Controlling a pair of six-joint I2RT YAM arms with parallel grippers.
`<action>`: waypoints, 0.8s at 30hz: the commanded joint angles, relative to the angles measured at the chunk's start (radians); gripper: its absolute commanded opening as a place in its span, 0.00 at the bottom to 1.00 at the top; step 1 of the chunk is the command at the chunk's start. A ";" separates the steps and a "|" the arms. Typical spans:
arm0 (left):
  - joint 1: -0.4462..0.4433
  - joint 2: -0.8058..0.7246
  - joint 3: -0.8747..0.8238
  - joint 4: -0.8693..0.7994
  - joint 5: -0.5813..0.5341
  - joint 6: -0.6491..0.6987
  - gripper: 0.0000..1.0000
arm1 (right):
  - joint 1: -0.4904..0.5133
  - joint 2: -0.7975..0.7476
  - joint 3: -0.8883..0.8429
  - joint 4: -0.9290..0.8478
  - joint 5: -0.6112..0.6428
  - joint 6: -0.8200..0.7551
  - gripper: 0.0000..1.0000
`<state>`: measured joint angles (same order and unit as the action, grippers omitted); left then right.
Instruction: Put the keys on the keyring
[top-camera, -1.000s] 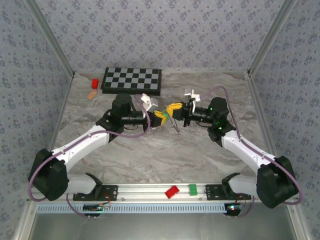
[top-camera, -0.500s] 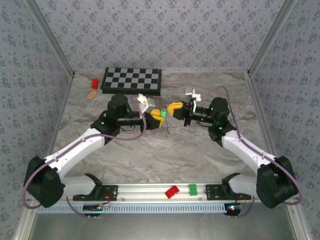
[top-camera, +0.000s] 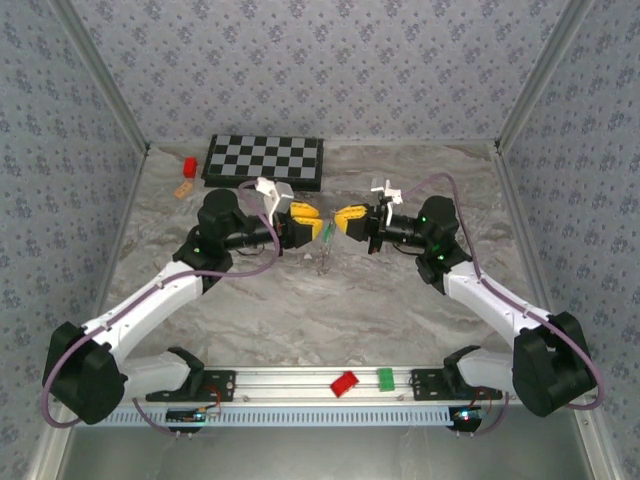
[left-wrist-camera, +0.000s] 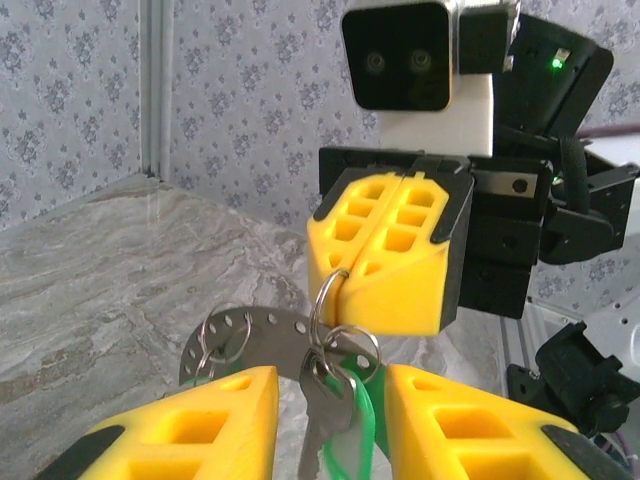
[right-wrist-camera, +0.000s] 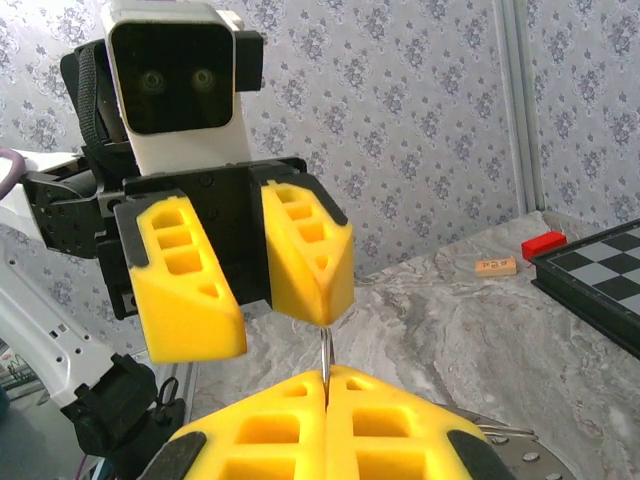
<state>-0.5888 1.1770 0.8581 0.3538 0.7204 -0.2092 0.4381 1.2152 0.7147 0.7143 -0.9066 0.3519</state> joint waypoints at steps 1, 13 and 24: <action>0.006 0.025 -0.001 0.129 0.021 -0.084 0.31 | 0.000 -0.012 -0.004 0.060 -0.020 0.012 0.00; 0.005 0.140 -0.002 0.322 0.101 -0.236 0.26 | 0.003 -0.012 -0.006 0.083 -0.025 0.028 0.00; -0.010 0.172 0.001 0.356 0.147 -0.239 0.11 | 0.004 -0.002 -0.007 0.100 -0.026 0.036 0.00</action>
<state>-0.5911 1.3392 0.8543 0.6556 0.8303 -0.4427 0.4389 1.2156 0.7094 0.7536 -0.9066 0.3775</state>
